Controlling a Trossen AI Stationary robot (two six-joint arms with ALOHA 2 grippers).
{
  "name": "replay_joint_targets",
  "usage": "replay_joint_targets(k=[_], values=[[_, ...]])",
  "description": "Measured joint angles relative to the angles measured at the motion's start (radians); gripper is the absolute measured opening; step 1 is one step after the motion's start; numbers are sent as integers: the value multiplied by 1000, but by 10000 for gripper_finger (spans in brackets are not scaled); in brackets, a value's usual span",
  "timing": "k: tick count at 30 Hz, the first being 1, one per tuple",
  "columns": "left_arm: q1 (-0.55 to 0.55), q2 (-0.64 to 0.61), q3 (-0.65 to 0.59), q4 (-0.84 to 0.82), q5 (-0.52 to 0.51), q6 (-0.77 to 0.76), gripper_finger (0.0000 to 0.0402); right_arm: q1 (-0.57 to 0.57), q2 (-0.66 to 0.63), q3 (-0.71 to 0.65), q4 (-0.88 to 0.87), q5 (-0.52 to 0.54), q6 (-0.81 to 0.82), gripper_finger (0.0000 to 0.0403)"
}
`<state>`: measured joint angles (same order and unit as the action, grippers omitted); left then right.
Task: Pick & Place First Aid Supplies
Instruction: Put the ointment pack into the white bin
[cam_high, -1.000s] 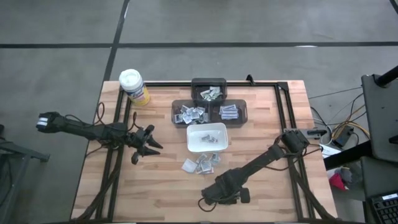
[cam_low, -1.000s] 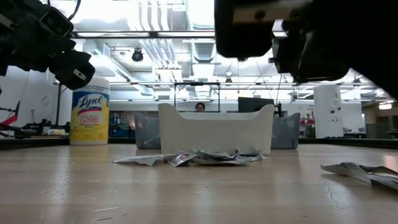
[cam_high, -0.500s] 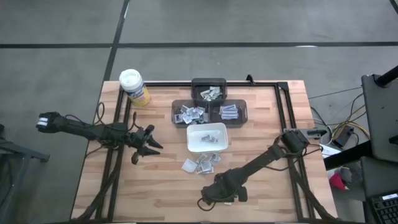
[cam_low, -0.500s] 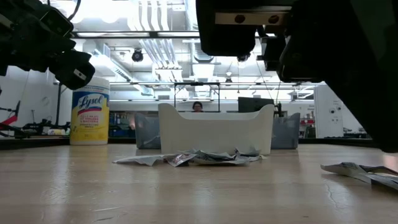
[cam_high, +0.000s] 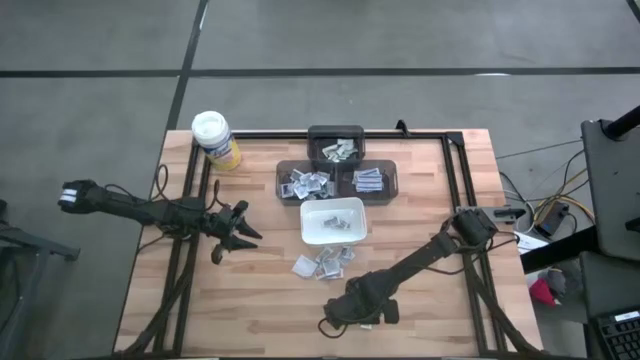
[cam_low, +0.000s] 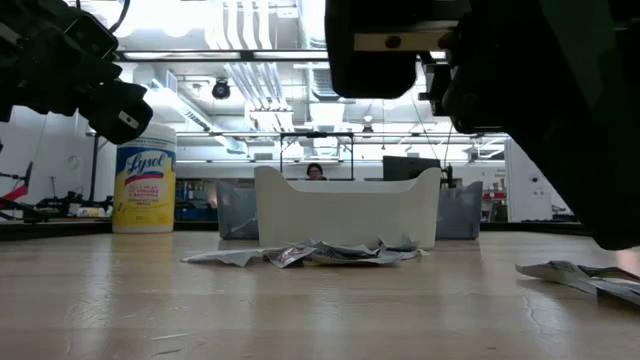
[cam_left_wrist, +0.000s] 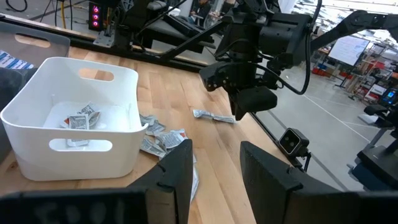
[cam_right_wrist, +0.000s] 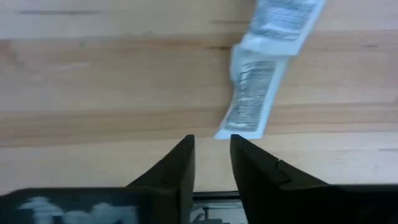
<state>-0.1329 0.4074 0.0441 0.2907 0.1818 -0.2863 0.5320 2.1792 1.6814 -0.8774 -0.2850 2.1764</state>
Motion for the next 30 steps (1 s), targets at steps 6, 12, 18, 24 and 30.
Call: replay_joint_targets(k=[6, 12, 18, 24, 30], values=[[0, 0, 0, 0, 0, 4, 126, 0, 0, -2, -10, 0, 5, 141], [0, 0, 0, 0, 0, 6, 126, -2, 26, -3, -2, 0, 23, 150], [0, 1, 0, 0, -26, 6, 126, -2, 59, -2, 22, -3, 21, 140], [0, 1, 0, 0, -28, 7, 126, -4, 75, 2, 27, -7, 23, 119], [0, 1, 0, 0, -54, 16, 126, -3, 77, 2, 21, -5, 23, 91]])
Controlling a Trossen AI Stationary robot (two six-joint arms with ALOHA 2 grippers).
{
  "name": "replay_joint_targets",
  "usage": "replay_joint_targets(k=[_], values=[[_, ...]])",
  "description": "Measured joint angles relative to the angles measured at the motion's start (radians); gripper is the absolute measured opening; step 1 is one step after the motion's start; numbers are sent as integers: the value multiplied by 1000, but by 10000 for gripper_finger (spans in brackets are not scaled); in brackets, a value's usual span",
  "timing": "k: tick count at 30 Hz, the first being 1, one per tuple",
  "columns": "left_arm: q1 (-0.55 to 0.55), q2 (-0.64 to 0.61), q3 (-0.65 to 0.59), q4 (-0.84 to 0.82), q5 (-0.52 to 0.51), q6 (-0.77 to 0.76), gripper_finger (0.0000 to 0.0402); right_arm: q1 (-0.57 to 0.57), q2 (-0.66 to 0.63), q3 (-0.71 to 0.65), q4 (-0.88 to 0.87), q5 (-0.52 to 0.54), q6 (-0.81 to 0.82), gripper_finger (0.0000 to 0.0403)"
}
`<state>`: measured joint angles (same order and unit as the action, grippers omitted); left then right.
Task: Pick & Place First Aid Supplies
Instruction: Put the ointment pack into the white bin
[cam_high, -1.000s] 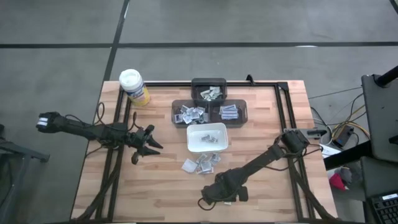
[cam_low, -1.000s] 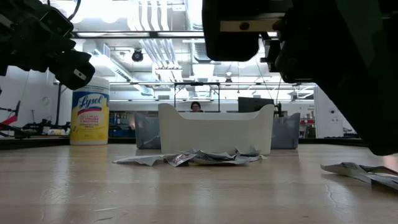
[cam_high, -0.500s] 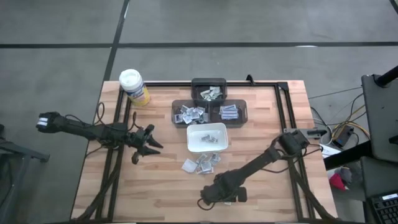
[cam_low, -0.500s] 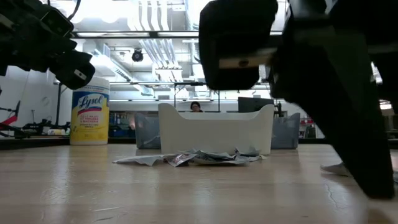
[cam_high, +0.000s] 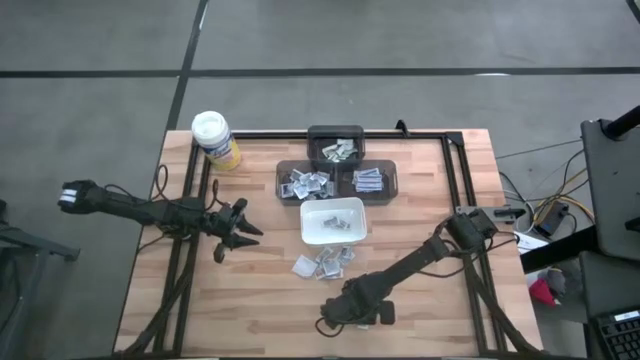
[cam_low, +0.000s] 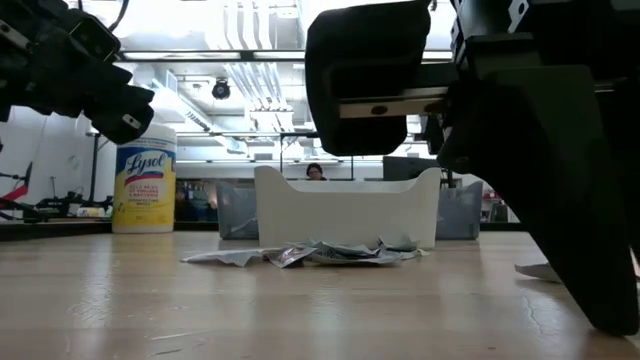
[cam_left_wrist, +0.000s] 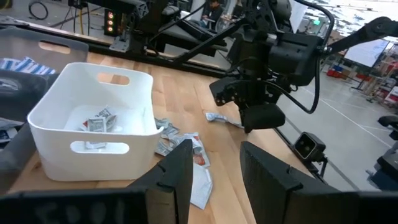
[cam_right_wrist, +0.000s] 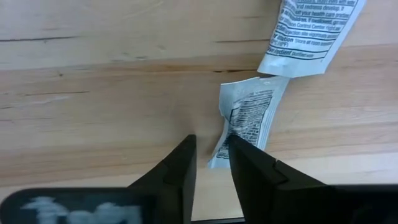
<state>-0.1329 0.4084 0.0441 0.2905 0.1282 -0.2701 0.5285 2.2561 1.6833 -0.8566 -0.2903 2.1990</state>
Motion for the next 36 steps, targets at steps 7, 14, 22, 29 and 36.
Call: replay_joint_targets(k=[7, 14, 22, 29, 36], values=[[0, 0, 0, 0, -6, 10, 126, 0, 2, 0, -12, 2, 0, 50], [0, 0, 0, 0, -10, 10, 126, 1, 2, -2, -18, 2, -8, 16], [0, 0, 0, 0, -10, 9, 126, 2, 7, 29, 22, 3, -102, 8], [0, 0, 0, 0, -11, 7, 126, 2, -12, 59, 152, 59, -274, 8], [0, 0, 0, 0, -11, 6, 126, 0, -33, 61, 311, 389, -412, 8]])
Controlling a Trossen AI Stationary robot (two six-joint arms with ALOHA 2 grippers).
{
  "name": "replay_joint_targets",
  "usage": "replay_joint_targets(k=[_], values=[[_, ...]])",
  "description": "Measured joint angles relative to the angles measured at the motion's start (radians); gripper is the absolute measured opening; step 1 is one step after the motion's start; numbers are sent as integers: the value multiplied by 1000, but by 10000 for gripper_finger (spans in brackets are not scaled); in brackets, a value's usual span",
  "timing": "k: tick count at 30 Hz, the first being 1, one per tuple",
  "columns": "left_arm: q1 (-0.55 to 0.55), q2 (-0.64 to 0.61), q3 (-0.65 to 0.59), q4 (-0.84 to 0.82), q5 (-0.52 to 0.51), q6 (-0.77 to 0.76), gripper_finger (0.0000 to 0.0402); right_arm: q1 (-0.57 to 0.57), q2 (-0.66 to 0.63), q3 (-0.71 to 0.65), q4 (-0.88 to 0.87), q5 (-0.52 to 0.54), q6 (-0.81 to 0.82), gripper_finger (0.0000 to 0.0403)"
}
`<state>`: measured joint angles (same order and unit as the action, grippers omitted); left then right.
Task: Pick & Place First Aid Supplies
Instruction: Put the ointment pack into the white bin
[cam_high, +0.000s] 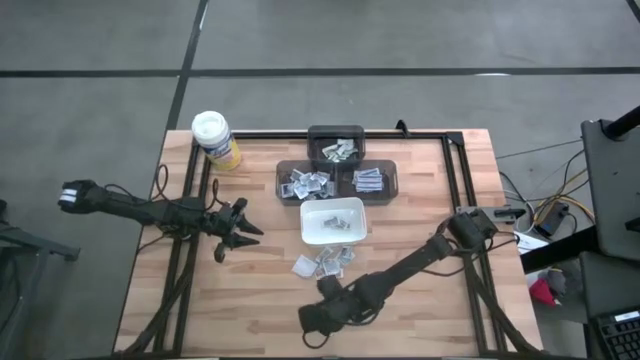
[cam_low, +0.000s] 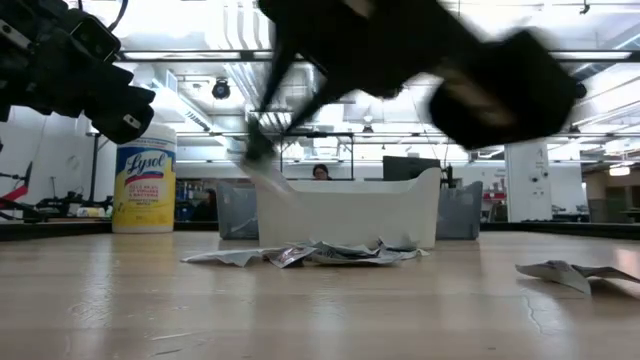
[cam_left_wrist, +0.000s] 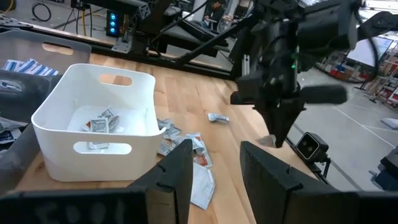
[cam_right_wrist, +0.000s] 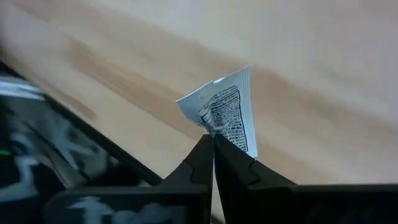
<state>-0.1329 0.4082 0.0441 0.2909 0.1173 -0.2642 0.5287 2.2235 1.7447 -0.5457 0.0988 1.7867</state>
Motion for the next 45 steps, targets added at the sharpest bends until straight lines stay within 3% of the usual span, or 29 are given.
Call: replay_joint_targets(k=[5, 10, 19, 24, 30, 34, 38, 45], values=[[0, 0, 0, 0, 0, -13, 126, -12, -7, 0, 142, 212, -152, 8], [0, 0, 0, 0, 0, -39, 126, -35, -8, 0, 334, 323, -377, 8], [0, 0, 0, 0, 0, -76, 126, -68, -9, 1, 776, 284, -891, 8], [0, 0, 0, 0, 0, -159, 126, -66, -10, 2, 911, 213, -1057, 8], [0, 0, 0, -2, 1, -218, 126, -70, -15, 2, 917, 236, -1151, 8], [0, 0, 0, -4, 1, -228, 126, -83, -34, 2, 871, 360, -1226, 8], [0, 0, 0, -9, -2, -233, 126, -112, -65, 2, 750, 463, -1279, 8], [0, 0, 0, -13, -19, -233, 126, -189, -144, 2, 431, 480, -1286, 8]])
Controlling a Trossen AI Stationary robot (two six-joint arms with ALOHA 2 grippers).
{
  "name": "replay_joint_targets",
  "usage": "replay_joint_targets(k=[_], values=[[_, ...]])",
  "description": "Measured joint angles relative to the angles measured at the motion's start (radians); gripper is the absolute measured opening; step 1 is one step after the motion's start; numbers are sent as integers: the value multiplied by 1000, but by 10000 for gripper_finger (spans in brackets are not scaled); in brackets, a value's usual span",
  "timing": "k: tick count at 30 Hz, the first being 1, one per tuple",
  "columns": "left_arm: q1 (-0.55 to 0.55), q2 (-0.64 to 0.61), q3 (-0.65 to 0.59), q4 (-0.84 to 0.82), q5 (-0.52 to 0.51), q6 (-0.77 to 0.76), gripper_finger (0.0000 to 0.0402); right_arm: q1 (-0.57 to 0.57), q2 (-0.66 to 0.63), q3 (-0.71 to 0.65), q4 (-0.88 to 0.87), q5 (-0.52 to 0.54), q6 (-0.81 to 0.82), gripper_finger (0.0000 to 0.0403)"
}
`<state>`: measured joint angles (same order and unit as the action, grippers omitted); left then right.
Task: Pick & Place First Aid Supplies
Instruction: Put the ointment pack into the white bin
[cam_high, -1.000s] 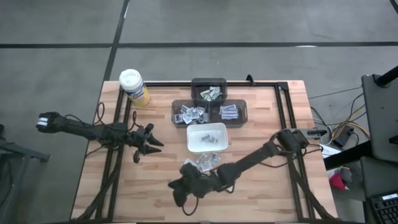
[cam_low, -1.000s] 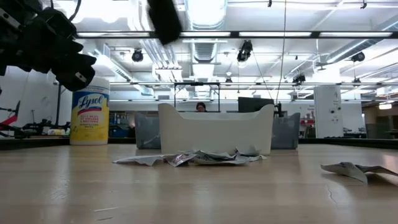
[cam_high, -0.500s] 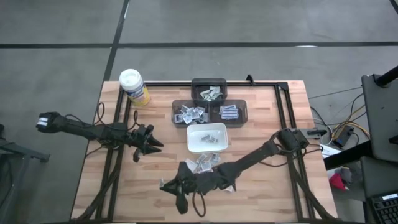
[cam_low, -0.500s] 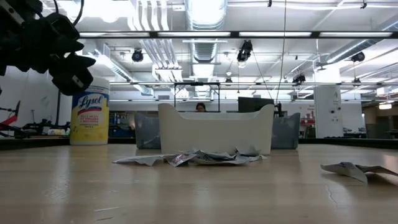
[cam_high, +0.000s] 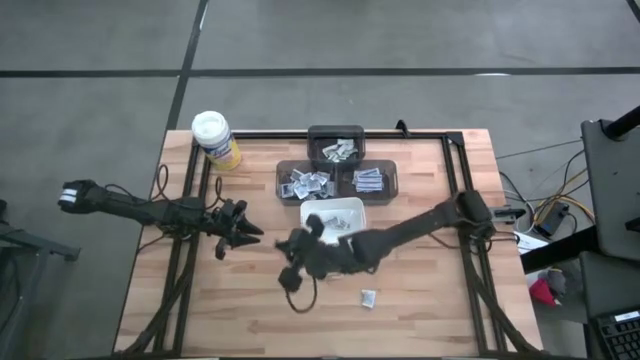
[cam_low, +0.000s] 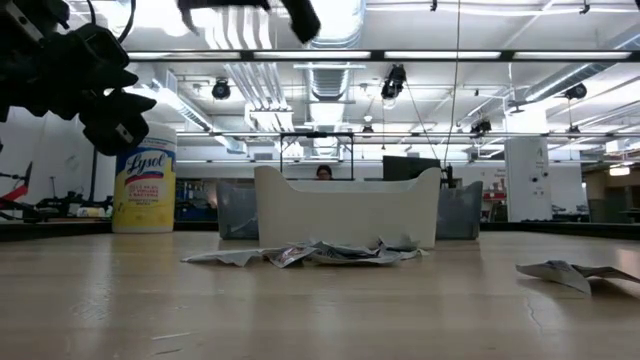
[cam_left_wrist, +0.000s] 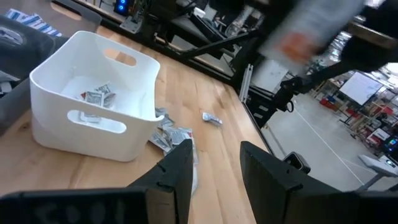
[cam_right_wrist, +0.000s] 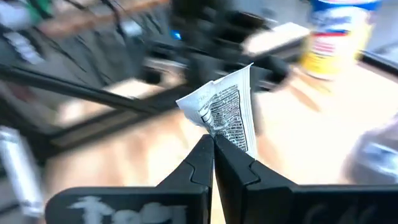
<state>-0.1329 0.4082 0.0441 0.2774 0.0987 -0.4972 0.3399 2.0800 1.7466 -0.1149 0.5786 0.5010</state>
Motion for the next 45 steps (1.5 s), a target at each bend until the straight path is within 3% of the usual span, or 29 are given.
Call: replay_joint_targets(k=[9, 15, 21, 36, 45], values=[[0, 0, 0, -1, -134, 1, 126, -117, -118, 0, -513, 28, -8, 8], [0, 0, 0, 0, -229, 0, 126, -176, -178, 0, -741, 70, -60, 8], [0, 0, 0, 0, -283, 0, 126, -216, -195, 0, -847, 46, -166, 8], [0, 0, 0, -1, -285, 0, 126, -327, -194, 0, -1033, -331, -369, 8], [0, 0, 0, -4, -285, 0, 126, -361, -178, 0, -1081, -356, -401, 8]])
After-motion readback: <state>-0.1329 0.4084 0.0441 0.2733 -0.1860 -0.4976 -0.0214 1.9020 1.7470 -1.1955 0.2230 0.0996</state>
